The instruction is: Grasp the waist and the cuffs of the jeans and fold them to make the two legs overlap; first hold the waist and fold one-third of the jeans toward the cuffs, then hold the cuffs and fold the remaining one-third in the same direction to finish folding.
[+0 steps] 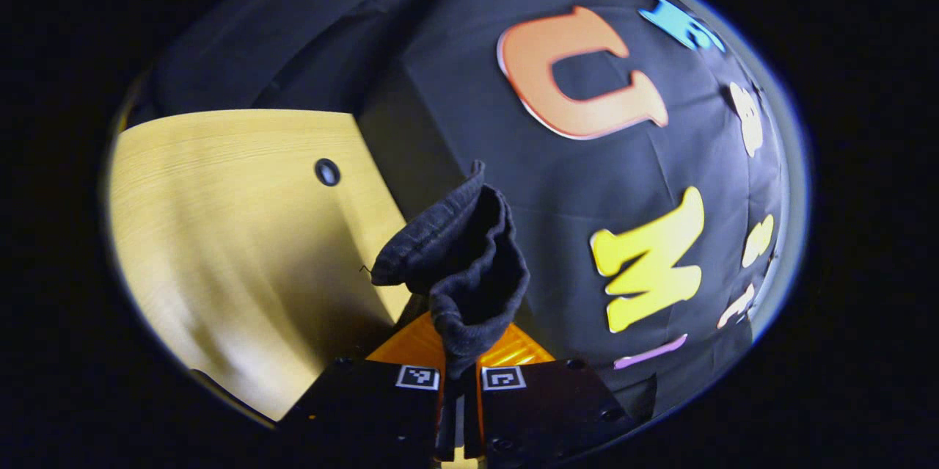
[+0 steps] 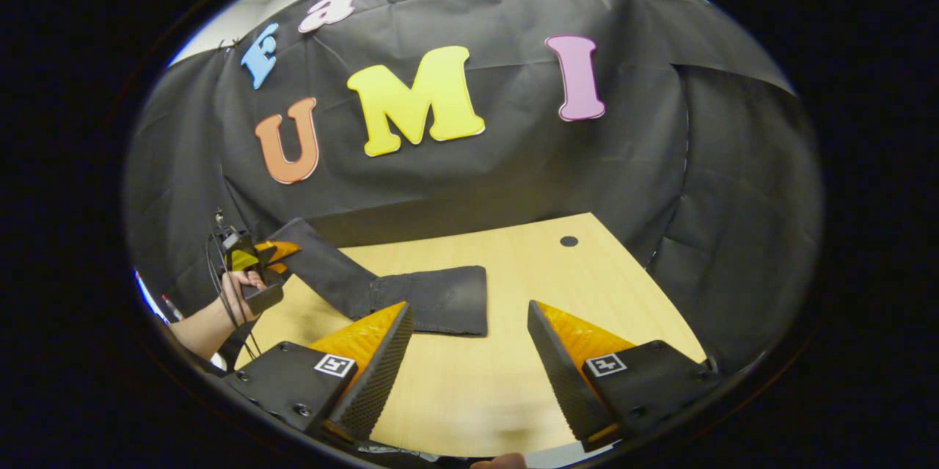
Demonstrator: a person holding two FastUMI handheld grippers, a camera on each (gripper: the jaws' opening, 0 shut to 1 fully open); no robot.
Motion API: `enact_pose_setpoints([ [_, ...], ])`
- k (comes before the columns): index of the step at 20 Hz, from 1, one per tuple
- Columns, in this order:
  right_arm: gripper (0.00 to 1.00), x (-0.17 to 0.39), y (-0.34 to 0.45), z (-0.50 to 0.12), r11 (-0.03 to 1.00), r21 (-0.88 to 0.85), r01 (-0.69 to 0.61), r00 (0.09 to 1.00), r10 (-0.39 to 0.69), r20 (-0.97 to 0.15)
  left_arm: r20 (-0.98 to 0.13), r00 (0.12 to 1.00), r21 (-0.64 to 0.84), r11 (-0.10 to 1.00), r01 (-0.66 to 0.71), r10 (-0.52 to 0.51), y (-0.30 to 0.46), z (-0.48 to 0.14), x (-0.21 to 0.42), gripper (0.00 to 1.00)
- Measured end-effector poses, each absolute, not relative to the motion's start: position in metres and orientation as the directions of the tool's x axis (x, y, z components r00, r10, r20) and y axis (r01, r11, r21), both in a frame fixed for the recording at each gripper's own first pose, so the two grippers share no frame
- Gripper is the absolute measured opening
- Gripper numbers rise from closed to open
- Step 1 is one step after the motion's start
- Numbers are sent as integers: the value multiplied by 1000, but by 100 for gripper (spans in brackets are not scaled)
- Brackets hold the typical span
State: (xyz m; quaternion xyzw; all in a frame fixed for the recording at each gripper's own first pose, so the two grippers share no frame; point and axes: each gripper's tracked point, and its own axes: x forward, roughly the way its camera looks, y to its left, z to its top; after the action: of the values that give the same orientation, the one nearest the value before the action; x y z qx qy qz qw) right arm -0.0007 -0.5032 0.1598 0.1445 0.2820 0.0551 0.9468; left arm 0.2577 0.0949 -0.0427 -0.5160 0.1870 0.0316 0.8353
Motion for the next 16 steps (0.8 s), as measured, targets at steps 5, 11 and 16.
enact_pose_setpoints([
  [5,98,-21,-535,156,947,318,45,850,131,-511,-390,895,-734,660,-160,-217,-11,-32,254,0],
  [11,98,-45,-585,144,935,309,172,842,23,-540,-499,838,-564,817,-120,-221,-91,-86,246,7],
  [16,98,-54,-603,130,925,302,231,818,-17,-574,-625,755,-406,909,-98,-198,-144,-154,231,27],
])
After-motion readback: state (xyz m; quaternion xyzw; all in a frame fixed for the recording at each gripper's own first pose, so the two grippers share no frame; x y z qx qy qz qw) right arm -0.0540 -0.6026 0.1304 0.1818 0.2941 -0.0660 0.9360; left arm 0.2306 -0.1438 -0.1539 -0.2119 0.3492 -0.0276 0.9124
